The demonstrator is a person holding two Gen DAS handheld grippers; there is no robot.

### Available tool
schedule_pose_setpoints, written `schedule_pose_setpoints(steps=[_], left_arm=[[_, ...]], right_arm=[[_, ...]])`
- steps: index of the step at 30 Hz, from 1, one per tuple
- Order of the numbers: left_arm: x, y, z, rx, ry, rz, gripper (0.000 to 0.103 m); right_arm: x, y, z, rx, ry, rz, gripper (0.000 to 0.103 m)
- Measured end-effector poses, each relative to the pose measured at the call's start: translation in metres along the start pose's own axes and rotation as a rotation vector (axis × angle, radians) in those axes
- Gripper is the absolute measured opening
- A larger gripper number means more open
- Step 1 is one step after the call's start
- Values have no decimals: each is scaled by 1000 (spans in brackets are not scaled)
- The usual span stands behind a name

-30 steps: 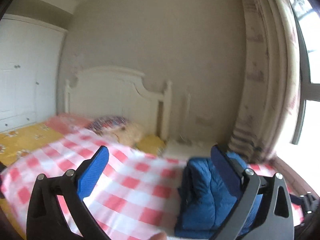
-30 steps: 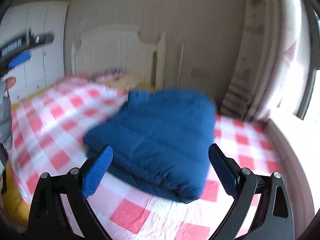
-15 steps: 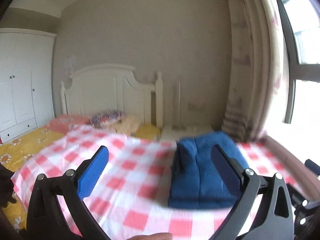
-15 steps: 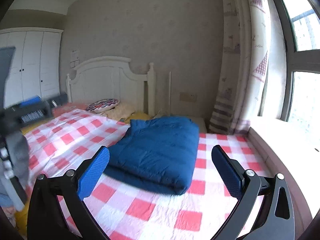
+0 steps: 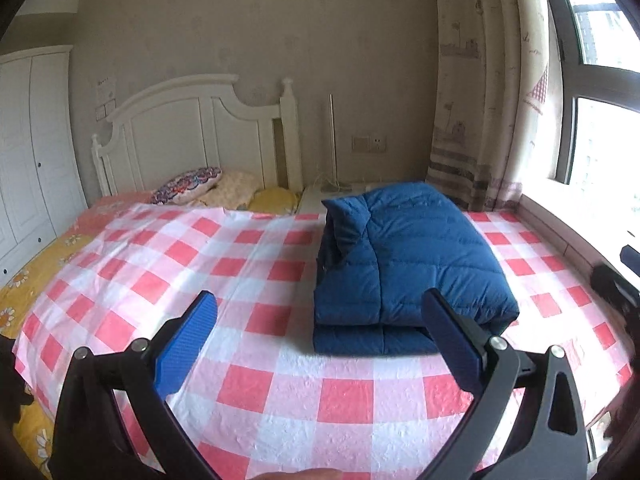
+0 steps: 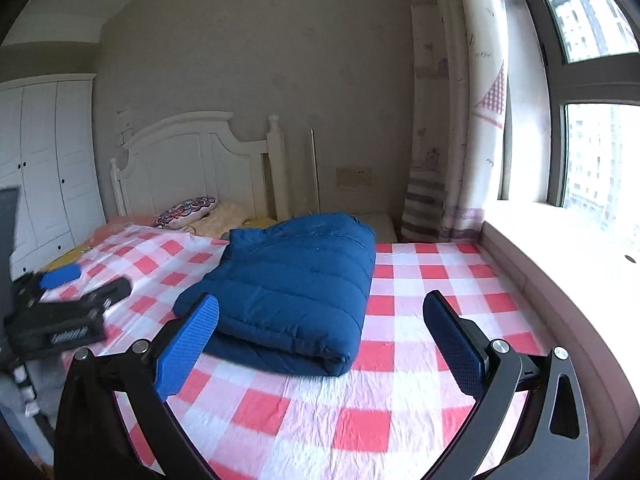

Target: Fold large clothes

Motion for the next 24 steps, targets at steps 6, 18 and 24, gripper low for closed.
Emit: schedule_pose_setpoints(steps=[6,18,24], left_arm=[[-14,-10,31,26,-53,-1,101],[-13,-72,91,134,-116,-65,101],[-13,-92,93,151,-123,-96,101]], right_arm=[[14,7,109,9,-137,15,98],[39,-81,327,9,-503,-268,98],[39,-88,308,0,-440,-282,98]])
Point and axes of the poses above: each gripper's, at about its wrist camera, not at the fingertips, and z roughly the way its jaws point, y to its right, x to its top, the point moved 9 cm from there along z, roughly the way its jaws point, and after that the axes turned 14 degrees about -z, right-handed, at the moved point
